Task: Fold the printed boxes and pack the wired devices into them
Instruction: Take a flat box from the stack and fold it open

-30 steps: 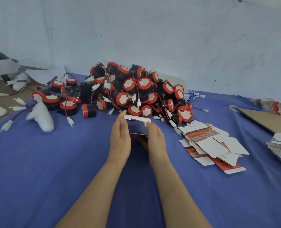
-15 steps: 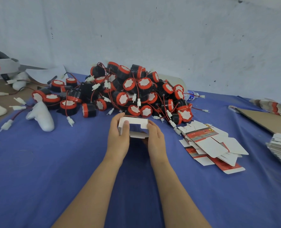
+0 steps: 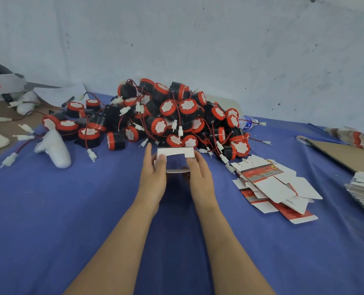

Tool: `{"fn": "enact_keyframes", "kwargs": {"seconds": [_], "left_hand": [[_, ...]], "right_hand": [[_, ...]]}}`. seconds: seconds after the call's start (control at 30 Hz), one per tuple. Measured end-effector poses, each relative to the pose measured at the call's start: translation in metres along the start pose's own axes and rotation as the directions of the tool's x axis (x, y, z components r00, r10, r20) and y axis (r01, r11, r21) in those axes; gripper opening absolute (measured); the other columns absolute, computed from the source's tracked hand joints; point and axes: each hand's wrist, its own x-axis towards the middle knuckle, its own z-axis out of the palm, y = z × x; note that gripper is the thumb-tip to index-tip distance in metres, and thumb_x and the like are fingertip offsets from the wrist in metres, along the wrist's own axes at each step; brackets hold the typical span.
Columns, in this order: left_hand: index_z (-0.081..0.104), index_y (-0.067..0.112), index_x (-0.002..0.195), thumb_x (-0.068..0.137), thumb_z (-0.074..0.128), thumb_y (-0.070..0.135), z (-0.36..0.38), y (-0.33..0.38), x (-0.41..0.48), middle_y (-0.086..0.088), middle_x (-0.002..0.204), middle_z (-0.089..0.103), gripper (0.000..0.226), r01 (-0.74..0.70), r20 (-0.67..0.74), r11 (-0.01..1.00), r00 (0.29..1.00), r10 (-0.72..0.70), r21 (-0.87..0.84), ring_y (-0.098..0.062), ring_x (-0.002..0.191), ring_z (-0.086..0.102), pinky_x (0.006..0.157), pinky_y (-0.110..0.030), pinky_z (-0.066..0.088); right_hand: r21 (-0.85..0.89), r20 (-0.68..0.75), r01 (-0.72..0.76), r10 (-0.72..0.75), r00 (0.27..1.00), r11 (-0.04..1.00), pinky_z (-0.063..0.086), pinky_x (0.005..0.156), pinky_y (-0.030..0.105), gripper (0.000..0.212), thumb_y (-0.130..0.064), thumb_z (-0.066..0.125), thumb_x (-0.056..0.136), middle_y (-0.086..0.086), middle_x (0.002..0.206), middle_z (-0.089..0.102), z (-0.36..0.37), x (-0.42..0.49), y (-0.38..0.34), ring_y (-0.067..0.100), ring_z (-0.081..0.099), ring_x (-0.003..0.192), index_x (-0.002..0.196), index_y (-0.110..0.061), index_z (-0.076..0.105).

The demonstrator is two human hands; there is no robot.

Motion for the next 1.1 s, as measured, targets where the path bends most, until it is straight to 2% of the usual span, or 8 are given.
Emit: {"fn": "enact_keyframes", "kwargs": {"seconds": [0.17, 0.33, 0.4, 0.5, 0.67, 0.9, 1.0, 1.1], "left_hand": [[0.054, 0.028, 0.130, 0.101, 0.045, 0.033, -0.001, 0.002, -0.001, 0.006, 0.128, 0.059, 0.031, 0.052, 0.035, 0.998, 0.998, -0.051, -0.031, -0.011, 0.121, 0.053, 0.107, -0.041, 0.042], [0.043, 0.046, 0.127, 0.104, 0.039, 0.025, 0.001, 0.004, -0.002, 0.006, 0.131, 0.059, 0.031, 0.076, 0.089, 0.984, 0.994, -0.062, -0.161, -0.015, 0.116, 0.060, 0.091, -0.032, 0.052], [0.038, 0.050, 0.124, 0.104, 0.037, 0.020, 0.001, 0.005, -0.003, 0.003, 0.132, 0.058, 0.036, 0.073, 0.065, 0.983, 0.996, -0.063, -0.169, -0.020, 0.115, 0.060, 0.089, -0.035, 0.053], [0.040, 0.048, 0.126, 0.104, 0.037, 0.014, 0.001, 0.005, -0.004, 0.006, 0.132, 0.056, 0.041, 0.035, 0.046, 0.992, 0.999, -0.029, -0.118, -0.017, 0.113, 0.061, 0.089, -0.033, 0.053], [0.046, 0.037, 0.133, 0.101, 0.044, 0.012, 0.003, 0.005, -0.004, 0.004, 0.132, 0.055, 0.040, -0.005, 0.050, 0.999, 0.999, 0.008, -0.051, -0.020, 0.114, 0.060, 0.097, -0.044, 0.051], [0.053, 0.053, 0.100, 0.101, 0.045, 0.011, 0.007, 0.007, -0.010, 0.020, 0.114, 0.062, 0.043, -0.139, 0.034, 0.989, 0.990, 0.137, 0.055, -0.014, 0.104, 0.066, 0.094, -0.043, 0.053], [0.051, 0.050, 0.108, 0.101, 0.044, 0.013, 0.008, 0.005, -0.008, 0.017, 0.117, 0.060, 0.038, -0.123, 0.014, 0.991, 0.992, 0.123, 0.048, -0.015, 0.102, 0.066, 0.094, -0.044, 0.053], [0.046, 0.040, 0.130, 0.102, 0.042, 0.018, 0.008, 0.002, -0.006, 0.004, 0.130, 0.058, 0.036, -0.059, -0.005, 0.998, 0.998, 0.058, -0.009, -0.021, 0.112, 0.062, 0.094, -0.042, 0.053]], "right_hand": [[0.090, -0.063, -0.046, 0.052, 0.997, 0.995, 0.044, 0.105, 0.042, 0.037, -0.033, 0.038, 0.102, 0.006, 0.128, 0.062, 0.001, 0.001, -0.002, 0.021, 0.057, 0.120, 0.130, -0.019, 0.058], [0.101, 0.001, -0.044, 0.044, 0.999, 0.994, 0.054, 0.089, 0.034, 0.035, -0.044, 0.037, 0.101, 0.005, 0.109, 0.071, 0.001, -0.002, -0.001, 0.020, 0.066, 0.103, 0.109, -0.027, 0.067], [0.054, 0.025, 0.009, -0.011, 1.000, 0.999, 0.053, 0.088, 0.031, 0.029, -0.039, 0.041, 0.101, -0.002, 0.111, 0.070, 0.002, -0.002, 0.000, 0.015, 0.065, 0.104, 0.113, -0.028, 0.065], [0.030, -0.014, 0.033, -0.033, 0.999, 0.999, 0.053, 0.070, 0.019, 0.015, -0.027, 0.050, 0.099, -0.006, 0.103, 0.069, 0.001, 0.000, -0.001, 0.011, 0.066, 0.094, 0.099, -0.034, 0.062], [0.218, -0.051, -0.067, 0.080, 0.996, 0.974, 0.055, 0.074, 0.029, 0.014, -0.021, 0.058, 0.095, 0.005, 0.110, 0.068, -0.006, 0.001, -0.004, 0.023, 0.066, 0.100, 0.107, -0.027, 0.062], [0.328, -0.084, -0.146, 0.182, 0.980, 0.933, 0.055, 0.063, 0.025, 0.013, -0.015, 0.059, 0.093, 0.005, 0.106, 0.067, -0.006, 0.002, -0.007, 0.022, 0.066, 0.091, 0.099, -0.026, 0.062], [0.328, -0.076, -0.154, 0.188, 0.979, 0.932, 0.054, 0.060, 0.023, 0.011, -0.017, 0.059, 0.093, 0.006, 0.105, 0.067, -0.006, 0.002, -0.008, 0.021, 0.065, 0.088, 0.099, -0.025, 0.062], [0.180, -0.046, -0.040, 0.049, 0.998, 0.983, 0.055, 0.064, 0.019, 0.024, -0.028, 0.056, 0.096, 0.006, 0.115, 0.066, -0.006, 0.002, -0.009, 0.013, 0.067, 0.088, 0.118, -0.019, 0.060]]}}
